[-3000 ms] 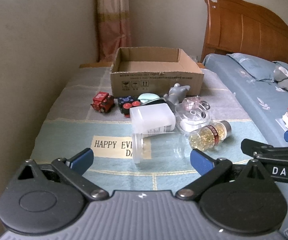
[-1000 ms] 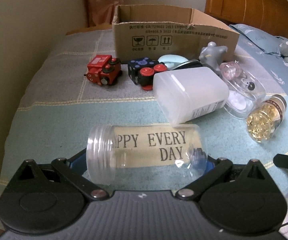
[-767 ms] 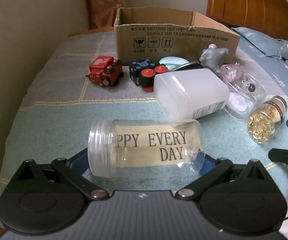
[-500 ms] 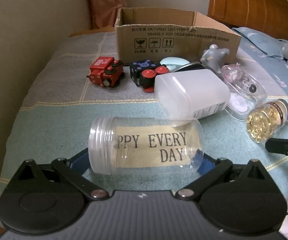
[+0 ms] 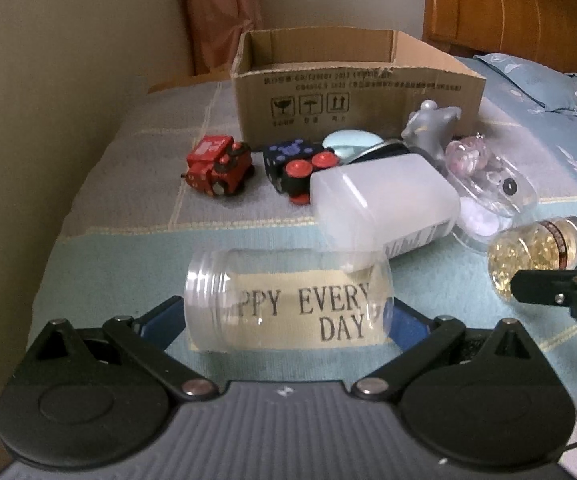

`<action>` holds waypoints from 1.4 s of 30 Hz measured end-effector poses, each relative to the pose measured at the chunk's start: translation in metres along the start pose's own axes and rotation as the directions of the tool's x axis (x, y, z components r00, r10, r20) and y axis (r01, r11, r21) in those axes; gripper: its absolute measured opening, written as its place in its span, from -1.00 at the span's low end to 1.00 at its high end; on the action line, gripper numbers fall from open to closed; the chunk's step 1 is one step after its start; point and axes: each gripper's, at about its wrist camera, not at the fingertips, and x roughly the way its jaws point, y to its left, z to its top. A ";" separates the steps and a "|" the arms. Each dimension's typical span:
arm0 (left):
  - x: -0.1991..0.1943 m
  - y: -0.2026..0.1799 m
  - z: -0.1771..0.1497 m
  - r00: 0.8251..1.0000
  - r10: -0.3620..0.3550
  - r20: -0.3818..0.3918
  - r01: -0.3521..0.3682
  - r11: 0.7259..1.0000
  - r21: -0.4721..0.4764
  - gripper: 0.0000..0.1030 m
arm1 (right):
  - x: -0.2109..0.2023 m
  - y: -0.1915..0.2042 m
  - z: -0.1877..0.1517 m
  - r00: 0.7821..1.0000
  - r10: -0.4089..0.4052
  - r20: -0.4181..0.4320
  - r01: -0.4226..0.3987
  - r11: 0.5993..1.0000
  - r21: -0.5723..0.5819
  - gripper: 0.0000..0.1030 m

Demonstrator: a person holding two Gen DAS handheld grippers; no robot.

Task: Organize rigid objects
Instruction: 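Close the left tool on the clear jar while the right tool grasps the capsule bottle, then carry both held jars into the cardboard box and open both tools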

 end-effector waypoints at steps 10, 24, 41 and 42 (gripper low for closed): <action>0.000 0.002 0.007 1.000 0.008 -0.003 -0.008 1.000 0.025 0.92 | 0.012 0.015 0.007 0.992 -0.113 -0.058 0.115 0.993 0.030 0.90; -0.018 0.019 0.035 0.997 -0.079 0.010 0.077 0.982 0.171 0.74 | -0.016 0.011 0.021 0.994 -0.036 -0.101 0.029 0.997 -0.068 0.89; -0.016 0.015 0.185 0.975 -0.208 0.079 0.186 0.956 0.227 0.74 | -0.051 0.000 0.116 0.993 0.090 0.081 -0.074 0.982 -0.176 0.89; -0.007 0.011 0.198 0.975 -0.208 0.072 0.187 0.954 0.234 0.74 | -0.048 -0.002 0.125 0.992 0.090 0.087 -0.074 0.982 -0.173 0.89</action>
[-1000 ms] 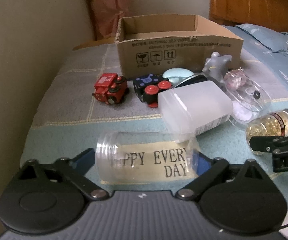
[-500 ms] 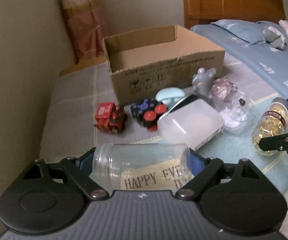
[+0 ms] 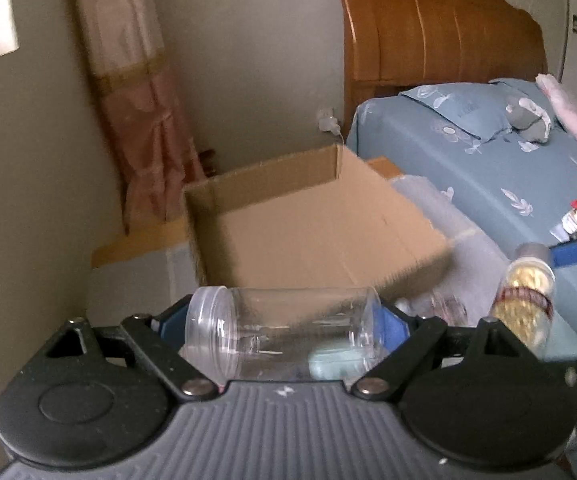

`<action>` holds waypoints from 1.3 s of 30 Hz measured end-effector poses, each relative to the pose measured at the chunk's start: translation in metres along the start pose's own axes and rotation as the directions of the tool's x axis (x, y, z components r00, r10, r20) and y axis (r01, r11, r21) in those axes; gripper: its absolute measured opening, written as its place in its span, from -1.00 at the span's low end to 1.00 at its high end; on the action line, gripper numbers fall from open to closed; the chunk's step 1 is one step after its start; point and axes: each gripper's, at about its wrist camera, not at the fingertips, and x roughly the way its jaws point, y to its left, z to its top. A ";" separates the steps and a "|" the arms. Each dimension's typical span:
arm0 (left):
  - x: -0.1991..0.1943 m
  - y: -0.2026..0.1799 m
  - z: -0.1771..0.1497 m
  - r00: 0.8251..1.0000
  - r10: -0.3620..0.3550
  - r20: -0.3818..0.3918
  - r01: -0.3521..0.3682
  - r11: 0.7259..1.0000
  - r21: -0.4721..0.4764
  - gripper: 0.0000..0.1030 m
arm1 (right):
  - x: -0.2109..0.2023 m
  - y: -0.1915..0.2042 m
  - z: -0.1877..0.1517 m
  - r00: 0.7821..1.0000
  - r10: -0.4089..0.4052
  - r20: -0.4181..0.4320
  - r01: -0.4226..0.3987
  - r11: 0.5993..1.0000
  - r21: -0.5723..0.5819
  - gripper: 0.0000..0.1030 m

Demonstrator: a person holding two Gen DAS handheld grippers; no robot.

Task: Organize rigid objects
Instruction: 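Carry both held jars into the cardboard box and open both tools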

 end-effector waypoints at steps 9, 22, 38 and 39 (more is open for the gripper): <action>0.096 0.025 0.066 0.998 0.036 -0.044 -0.039 0.997 -0.059 0.74 | 0.032 -0.031 0.038 0.999 -0.039 -0.002 0.039 0.999 0.031 0.89; 0.113 0.043 0.061 0.998 0.046 -0.033 -0.048 0.996 -0.072 0.92 | 0.060 -0.049 0.053 0.999 -0.045 -0.028 0.047 0.997 0.059 0.89; 0.023 0.067 -0.004 0.991 0.131 0.039 -0.128 0.989 -0.069 0.98 | 0.120 -0.069 0.103 0.993 -0.092 -0.067 0.096 0.993 0.062 0.89; 0.021 0.069 -0.009 0.990 0.135 0.033 -0.133 0.988 -0.080 0.98 | 0.123 -0.070 0.107 0.993 -0.100 -0.062 0.104 0.992 0.067 0.89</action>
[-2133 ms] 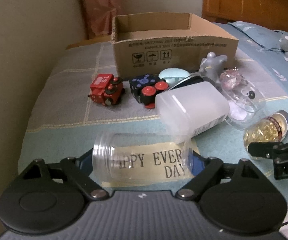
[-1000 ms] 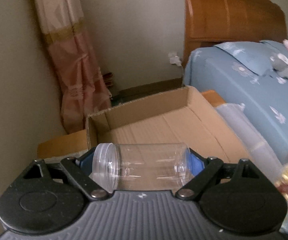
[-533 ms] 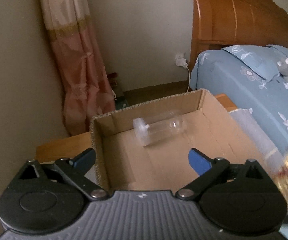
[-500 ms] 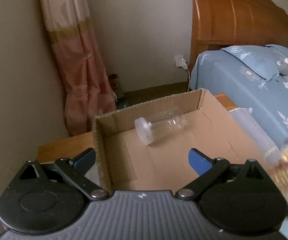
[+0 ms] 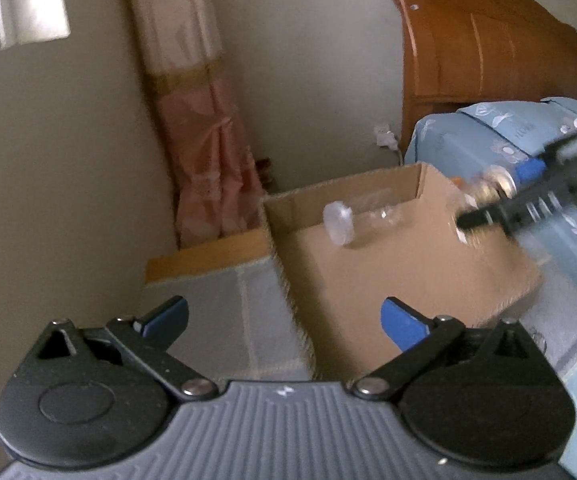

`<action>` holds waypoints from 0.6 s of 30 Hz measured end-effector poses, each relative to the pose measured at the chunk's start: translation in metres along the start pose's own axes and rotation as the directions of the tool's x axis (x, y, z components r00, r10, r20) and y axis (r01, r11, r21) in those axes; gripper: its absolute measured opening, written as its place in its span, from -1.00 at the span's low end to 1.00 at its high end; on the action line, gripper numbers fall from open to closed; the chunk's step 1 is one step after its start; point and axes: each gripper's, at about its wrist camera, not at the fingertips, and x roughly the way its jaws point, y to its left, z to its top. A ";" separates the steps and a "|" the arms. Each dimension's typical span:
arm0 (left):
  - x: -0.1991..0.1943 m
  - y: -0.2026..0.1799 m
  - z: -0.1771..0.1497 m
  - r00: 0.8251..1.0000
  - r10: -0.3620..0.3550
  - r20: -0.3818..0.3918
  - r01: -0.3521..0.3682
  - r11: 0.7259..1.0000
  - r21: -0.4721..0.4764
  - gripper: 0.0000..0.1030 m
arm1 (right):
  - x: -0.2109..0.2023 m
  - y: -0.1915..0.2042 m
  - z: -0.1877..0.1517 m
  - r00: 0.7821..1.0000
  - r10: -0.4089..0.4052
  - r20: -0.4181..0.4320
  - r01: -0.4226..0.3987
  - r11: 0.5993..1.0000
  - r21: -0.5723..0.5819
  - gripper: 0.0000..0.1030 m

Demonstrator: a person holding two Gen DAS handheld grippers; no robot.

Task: Organize rigid objects
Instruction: 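Carry both held jars into the cardboard box and open both tools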

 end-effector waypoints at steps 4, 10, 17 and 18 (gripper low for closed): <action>-0.003 0.008 -0.018 1.000 -0.006 -0.013 0.005 0.999 -0.038 0.98 | 0.012 -0.002 0.012 1.000 -0.010 0.014 0.010 1.000 0.015 1.00; -0.005 0.013 -0.039 0.999 -0.011 -0.032 0.009 0.998 -0.057 0.98 | -0.005 0.007 0.006 0.999 -0.024 0.027 0.025 1.000 -0.013 1.00; -0.020 0.007 -0.053 1.000 -0.025 -0.018 0.024 0.997 -0.069 0.98 | -0.044 0.023 -0.019 0.998 0.010 0.060 -0.008 0.999 -0.032 1.00; -0.023 0.005 -0.055 1.000 -0.023 -0.014 0.022 0.997 -0.067 0.98 | -0.051 0.026 -0.024 0.998 0.014 0.067 -0.011 0.999 -0.037 1.00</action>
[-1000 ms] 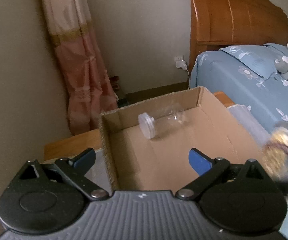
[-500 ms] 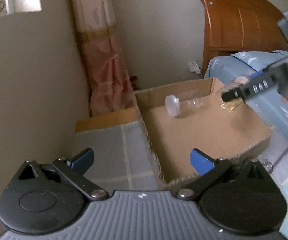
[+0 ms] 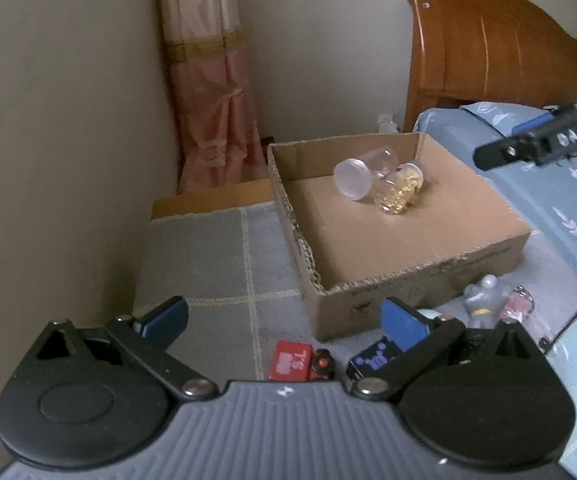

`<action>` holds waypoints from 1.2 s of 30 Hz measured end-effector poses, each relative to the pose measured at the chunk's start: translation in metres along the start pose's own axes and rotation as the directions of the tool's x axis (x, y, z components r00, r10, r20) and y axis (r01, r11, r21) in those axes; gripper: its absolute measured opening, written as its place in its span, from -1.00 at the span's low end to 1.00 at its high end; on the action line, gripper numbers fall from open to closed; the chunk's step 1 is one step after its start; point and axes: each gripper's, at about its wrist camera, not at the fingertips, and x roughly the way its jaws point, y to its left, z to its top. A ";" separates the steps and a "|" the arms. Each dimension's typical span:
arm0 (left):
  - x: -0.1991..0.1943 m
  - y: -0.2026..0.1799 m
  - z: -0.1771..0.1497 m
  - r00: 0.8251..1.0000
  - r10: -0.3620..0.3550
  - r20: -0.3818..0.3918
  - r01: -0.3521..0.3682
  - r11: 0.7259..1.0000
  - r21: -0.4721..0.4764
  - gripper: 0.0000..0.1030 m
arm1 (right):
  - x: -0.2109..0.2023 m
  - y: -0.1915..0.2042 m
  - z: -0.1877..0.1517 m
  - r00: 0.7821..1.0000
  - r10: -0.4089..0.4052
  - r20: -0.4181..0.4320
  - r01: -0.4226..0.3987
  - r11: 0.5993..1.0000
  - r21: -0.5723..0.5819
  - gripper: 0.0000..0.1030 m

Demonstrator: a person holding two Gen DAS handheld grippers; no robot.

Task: Organize rigid objects
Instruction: 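Carry both held jars into the cardboard box and open both tools, then move the left tool to the red wooden toy train and close on it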

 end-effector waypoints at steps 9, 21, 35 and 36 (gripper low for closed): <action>-0.020 -0.014 -0.032 1.000 0.005 0.021 -0.005 1.000 0.004 0.98 | -0.049 0.019 -0.068 0.998 -0.026 0.052 0.024 0.999 0.045 1.00; 0.007 -0.015 -0.099 0.994 -0.051 -0.098 0.044 0.997 -0.068 0.98 | -0.056 0.044 -0.181 0.992 -0.122 -0.013 0.123 0.976 0.178 1.00; 0.047 0.001 -0.103 0.994 -0.045 -0.103 0.041 0.999 -0.034 0.99 | -0.038 0.050 -0.206 0.988 -0.128 -0.090 0.142 0.976 0.166 1.00; 0.050 0.002 -0.100 0.994 -0.052 -0.100 0.050 0.998 -0.027 0.99 | -0.035 0.050 -0.206 0.987 -0.127 -0.101 0.143 0.976 0.167 1.00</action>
